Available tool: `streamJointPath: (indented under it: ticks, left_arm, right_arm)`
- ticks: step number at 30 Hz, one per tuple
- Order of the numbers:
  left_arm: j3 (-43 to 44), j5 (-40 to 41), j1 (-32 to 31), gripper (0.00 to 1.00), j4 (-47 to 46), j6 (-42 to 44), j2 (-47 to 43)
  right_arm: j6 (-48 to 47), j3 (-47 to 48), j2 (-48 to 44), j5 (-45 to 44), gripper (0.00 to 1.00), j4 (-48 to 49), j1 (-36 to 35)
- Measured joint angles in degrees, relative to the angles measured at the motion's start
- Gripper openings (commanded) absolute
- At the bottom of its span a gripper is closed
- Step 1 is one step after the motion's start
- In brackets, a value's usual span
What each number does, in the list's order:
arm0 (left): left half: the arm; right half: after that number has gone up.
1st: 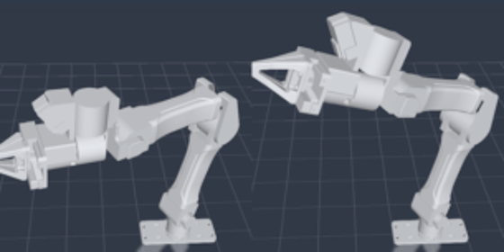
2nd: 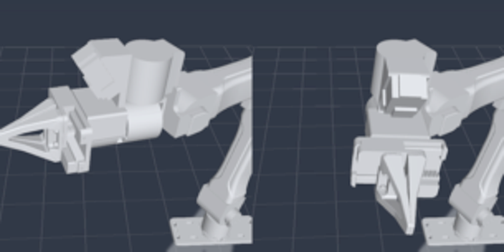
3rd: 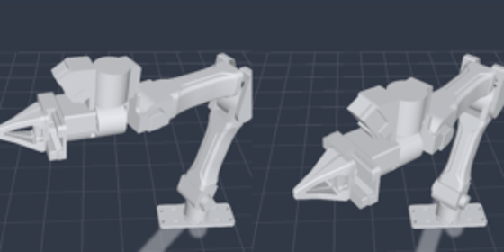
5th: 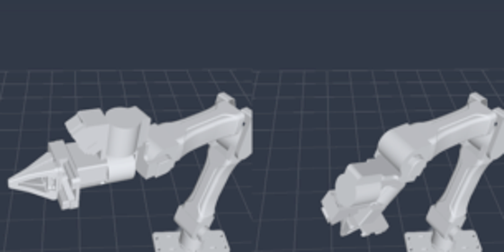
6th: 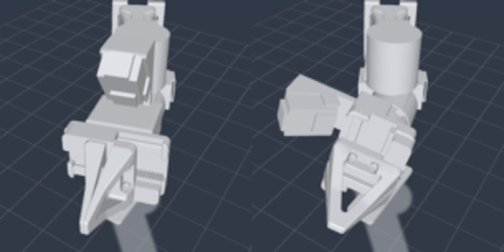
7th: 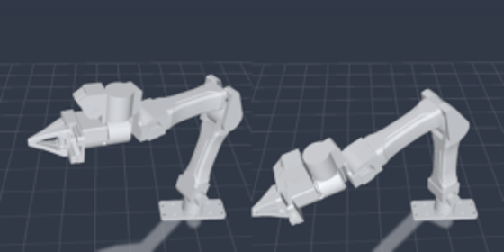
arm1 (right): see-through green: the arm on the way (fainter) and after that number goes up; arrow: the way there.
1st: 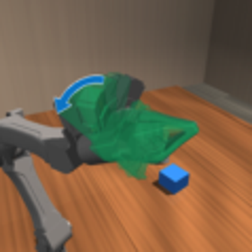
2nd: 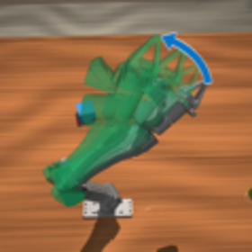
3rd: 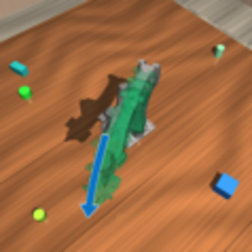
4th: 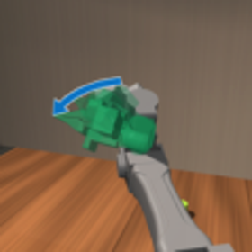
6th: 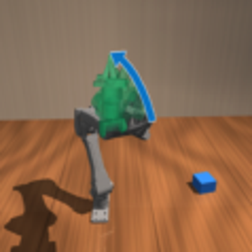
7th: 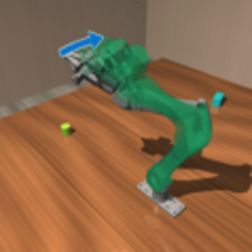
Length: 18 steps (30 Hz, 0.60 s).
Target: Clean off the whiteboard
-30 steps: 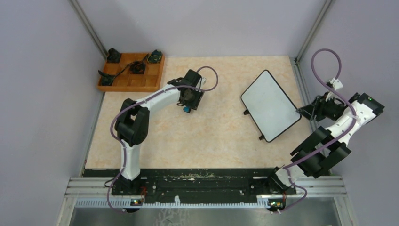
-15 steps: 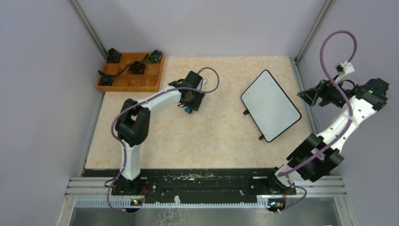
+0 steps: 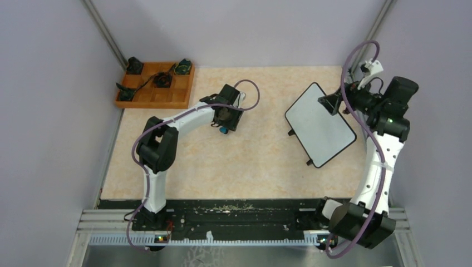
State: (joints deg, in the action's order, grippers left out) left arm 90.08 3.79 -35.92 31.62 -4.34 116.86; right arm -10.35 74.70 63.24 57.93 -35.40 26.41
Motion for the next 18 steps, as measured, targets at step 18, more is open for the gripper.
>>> streamJointPath:
  ticks: [18]
  left_arm:
    - [-1.7, 0.0, 0.0, 0.56, -0.1, -0.2, 0.0]
  right_arm:
    - [2.7, -5.2, 7.8, -13.3, 0.93, 1.0, -27.6]
